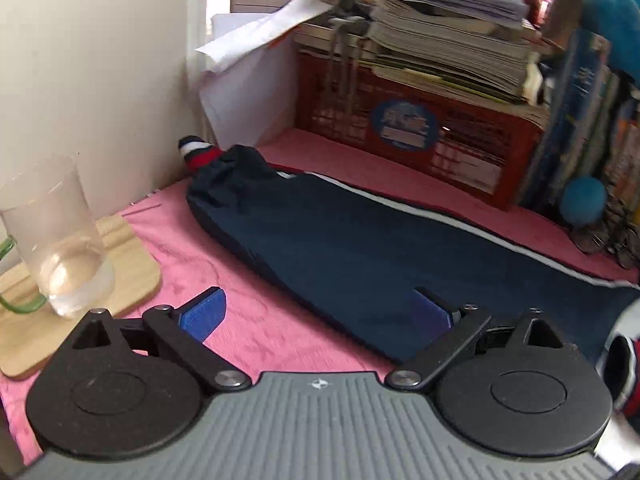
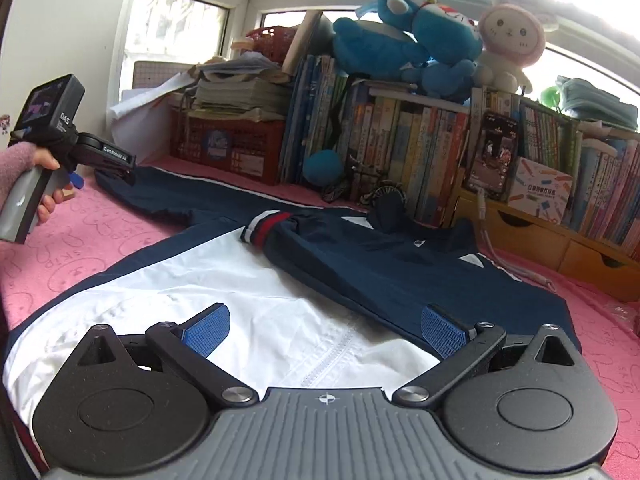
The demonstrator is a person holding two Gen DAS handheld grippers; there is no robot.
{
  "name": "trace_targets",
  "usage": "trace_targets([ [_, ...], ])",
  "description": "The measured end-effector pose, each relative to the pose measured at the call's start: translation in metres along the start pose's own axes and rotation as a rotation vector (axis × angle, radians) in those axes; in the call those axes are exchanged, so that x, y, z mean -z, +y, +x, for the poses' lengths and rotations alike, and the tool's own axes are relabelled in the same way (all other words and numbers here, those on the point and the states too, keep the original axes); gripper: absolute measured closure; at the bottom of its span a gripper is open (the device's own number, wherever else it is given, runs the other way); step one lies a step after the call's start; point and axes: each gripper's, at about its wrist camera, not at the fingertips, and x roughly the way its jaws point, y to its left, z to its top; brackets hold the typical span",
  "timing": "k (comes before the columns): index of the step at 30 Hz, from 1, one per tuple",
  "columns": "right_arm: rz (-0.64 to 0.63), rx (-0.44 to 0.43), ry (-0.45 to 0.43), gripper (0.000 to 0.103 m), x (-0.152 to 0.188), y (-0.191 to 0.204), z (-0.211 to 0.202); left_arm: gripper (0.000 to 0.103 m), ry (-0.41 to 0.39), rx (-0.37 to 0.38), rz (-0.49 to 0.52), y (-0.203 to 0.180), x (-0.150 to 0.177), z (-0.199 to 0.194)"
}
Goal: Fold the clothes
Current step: 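Grasp the striped cuff with the left gripper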
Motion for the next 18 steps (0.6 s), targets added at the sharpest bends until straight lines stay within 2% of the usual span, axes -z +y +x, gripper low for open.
trace_targets([
  [4,0.009,-0.011,-0.006,0.000,0.006,0.002,0.014,0.004,-0.034,-0.136,-0.066,0.019,-0.028,0.051],
  [7,0.017,0.026,-0.020,0.000,0.007,0.004,0.023,0.004,-0.036,-0.242,-0.097,0.029,-0.042,0.085],
  [10,0.043,0.049,-0.010,0.000,0.008,0.001,0.030,0.004,-0.014,-0.270,-0.120,0.035,-0.050,0.110],
  [11,0.052,0.056,-0.006,0.000,0.008,0.000,0.032,0.013,-0.006,-0.265,-0.124,0.037,-0.052,0.117],
  [12,0.063,0.060,0.008,0.000,0.008,-0.002,0.035,0.030,-0.005,-0.258,-0.120,0.037,-0.052,0.121],
  [13,0.075,0.063,0.022,0.000,0.008,-0.004,0.038,0.037,-0.004,-0.251,-0.115,0.037,-0.051,0.125],
  [15,0.101,0.066,0.038,0.000,0.008,-0.008,0.040,0.062,-0.009,-0.252,-0.101,0.034,-0.049,0.129],
  [16,0.114,0.067,0.046,0.000,0.009,-0.010,0.041,0.067,-0.024,-0.251,-0.092,0.033,-0.048,0.127],
  [18,0.141,0.066,0.058,0.000,0.010,-0.015,0.043,0.095,-0.061,-0.234,-0.093,0.032,-0.045,0.117],
])
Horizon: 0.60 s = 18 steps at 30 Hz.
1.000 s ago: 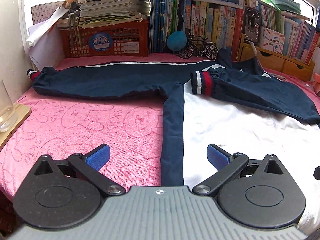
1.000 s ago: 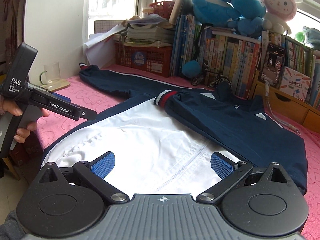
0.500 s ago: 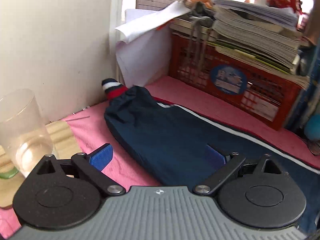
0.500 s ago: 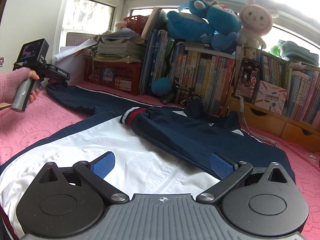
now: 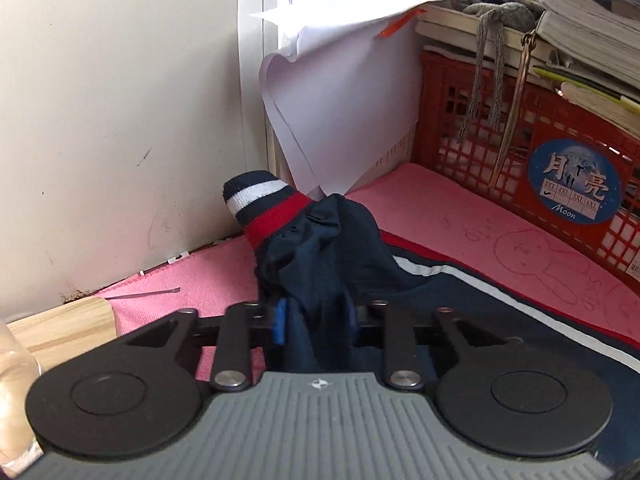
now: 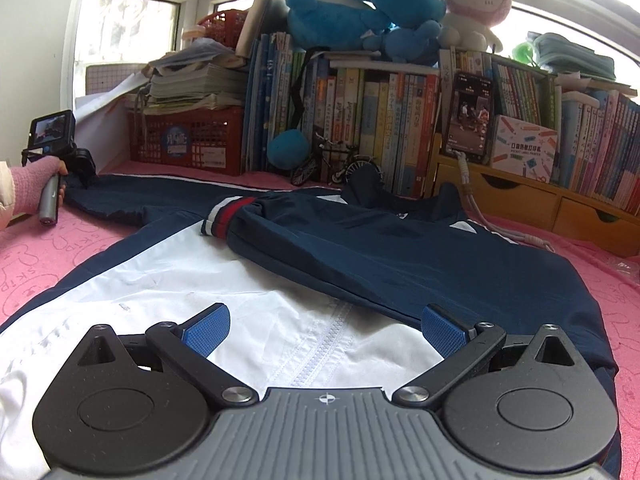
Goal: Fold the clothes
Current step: 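Grasp the striped cuff with the left gripper, then fold the sleeve across the jacket front with the left gripper, open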
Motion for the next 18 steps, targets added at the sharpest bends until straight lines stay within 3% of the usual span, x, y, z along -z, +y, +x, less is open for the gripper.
trace_targets([
  [4,0.059,-0.004,0.017,0.000,0.001,-0.010,0.002,0.100,-0.077,0.116,-0.052,0.005,0.003,-0.034],
  [6,0.098,-0.003,0.018,0.000,0.001,-0.016,0.002,0.100,-0.115,0.185,-0.024,-0.003,0.002,-0.058],
  [9,0.173,0.001,0.010,0.000,0.001,-0.029,-0.001,0.100,-0.174,0.374,0.059,-0.029,0.007,-0.111],
  [15,0.424,0.031,-0.031,0.000,0.001,-0.078,-0.017,0.100,-0.403,0.789,0.409,-0.124,0.064,-0.261],
  [18,0.564,0.055,-0.056,0.000,0.004,-0.114,-0.033,0.099,-0.386,0.968,0.549,-0.169,0.114,-0.311],
])
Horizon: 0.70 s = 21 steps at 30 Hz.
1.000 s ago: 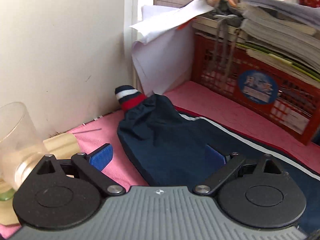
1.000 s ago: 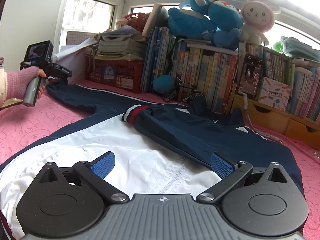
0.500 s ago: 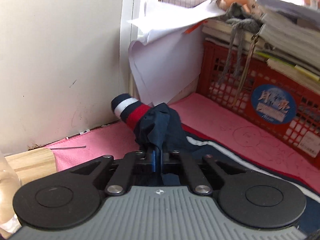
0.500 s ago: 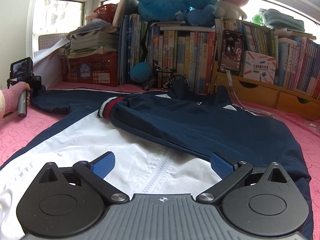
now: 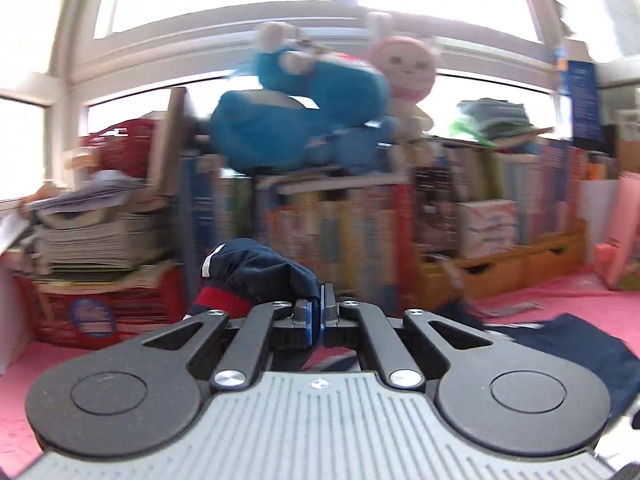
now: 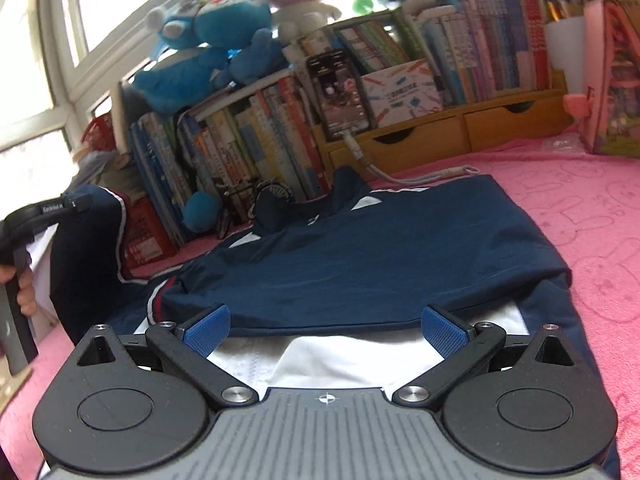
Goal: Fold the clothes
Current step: 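Fold the sleeve across the jacket front with the left gripper, open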
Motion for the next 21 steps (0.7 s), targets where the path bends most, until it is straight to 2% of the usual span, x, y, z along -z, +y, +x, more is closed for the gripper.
trace_targets([
  [2,0.078,0.017,-0.009,0.000,-0.010,-0.022,-0.007,0.095,0.062,0.121,0.070,-0.053,0.009,0.011],
  [5,0.177,0.007,0.013,0.000,-0.024,-0.052,-0.009,0.092,0.277,0.267,0.167,-0.109,0.039,0.041],
  [7,0.224,-0.023,0.046,0.000,-0.034,-0.062,-0.002,0.091,0.404,0.295,0.133,-0.122,0.059,0.052],
  [8,0.247,-0.038,0.063,0.000,-0.038,-0.067,0.001,0.091,0.410,0.297,0.118,-0.124,0.065,0.047],
  [10,0.245,-0.071,0.093,0.000,-0.047,-0.065,0.012,0.085,0.372,0.312,0.102,-0.117,0.066,0.027],
  [12,0.183,-0.082,0.116,0.000,-0.052,-0.051,0.023,0.070,0.340,0.332,0.079,-0.106,0.063,0.009],
  [13,0.139,-0.086,0.127,0.000,-0.054,-0.040,0.029,0.067,0.318,0.331,0.069,-0.095,0.060,-0.001],
  [15,0.052,-0.097,0.148,0.000,-0.054,-0.018,0.040,0.054,0.276,0.328,0.049,-0.075,0.054,-0.022],
  [17,-0.064,-0.127,0.177,0.000,-0.050,0.014,0.054,0.052,0.221,0.273,0.038,-0.045,0.053,-0.042],
  [21,-0.392,-0.095,0.156,0.000,-0.030,0.084,0.082,0.041,0.166,-0.026,0.093,0.001,0.058,-0.053],
])
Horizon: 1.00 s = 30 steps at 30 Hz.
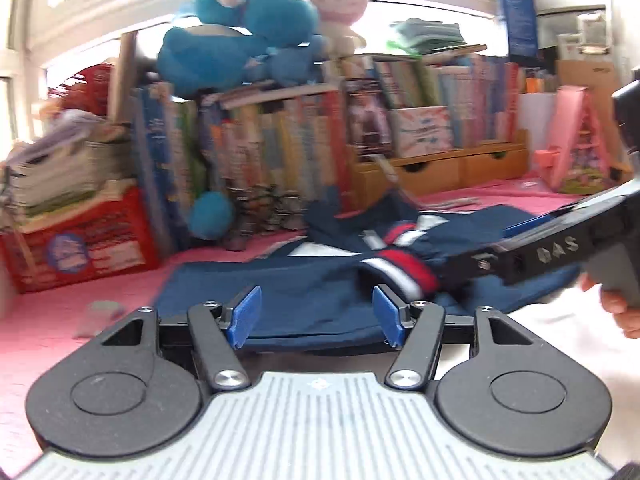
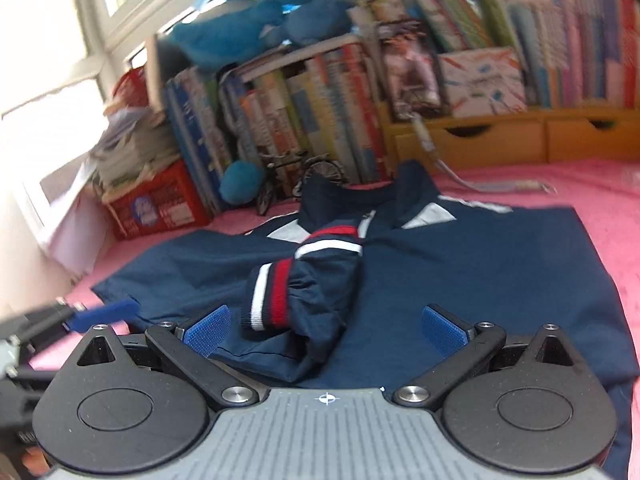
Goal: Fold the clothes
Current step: 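Fold the sleeve across the jacket front with the left gripper, open, then move the right gripper to the laid striped cuff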
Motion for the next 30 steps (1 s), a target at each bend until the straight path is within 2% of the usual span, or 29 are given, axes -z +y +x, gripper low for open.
trace_targets([
  [1,-0.075,0.026,0.003,0.000,-0.001,0.015,0.010,0.041,0.015,-0.083,0.016,0.010,0.004,0.005],
  [3,-0.208,0.076,0.022,0.000,0.000,0.040,0.029,0.041,0.054,-0.183,0.025,0.030,0.011,0.017],
  [5,-0.293,0.118,0.062,0.000,0.003,0.055,0.050,0.041,0.098,-0.183,0.013,0.042,0.017,0.027],
  [8,-0.274,0.187,0.107,0.000,0.006,0.048,0.070,0.038,0.135,-0.181,0.004,0.048,0.023,0.043],
  [11,-0.139,0.244,0.093,0.000,0.000,0.020,0.067,0.036,0.140,-0.215,0.019,0.050,0.028,0.050],
  [16,0.184,0.430,0.023,0.000,-0.007,-0.054,0.041,0.031,0.118,-0.233,0.084,0.050,0.038,0.040],
  [18,0.304,0.506,-0.001,0.000,-0.006,-0.081,0.030,0.030,0.115,-0.217,0.116,0.051,0.042,0.032],
  [20,0.358,0.446,-0.021,0.000,-0.001,-0.094,0.018,0.028,0.109,-0.172,0.111,0.054,0.044,0.024],
  [23,0.419,0.235,-0.023,0.000,0.012,-0.098,0.001,0.028,0.122,-0.120,0.067,0.059,0.046,0.020],
  [25,0.454,0.176,0.005,0.000,0.018,-0.098,-0.001,0.028,0.129,-0.111,0.054,0.060,0.047,0.021],
  [26,0.454,0.181,0.015,0.000,0.021,-0.098,0.001,0.028,0.132,-0.117,0.048,0.060,0.048,0.022],
  [28,0.422,0.245,0.035,0.000,0.023,-0.091,0.009,0.028,0.139,-0.126,0.033,0.058,0.048,0.027],
  [30,0.392,0.248,0.046,0.002,0.021,-0.086,0.023,0.027,0.148,-0.127,0.029,0.056,0.047,0.034],
])
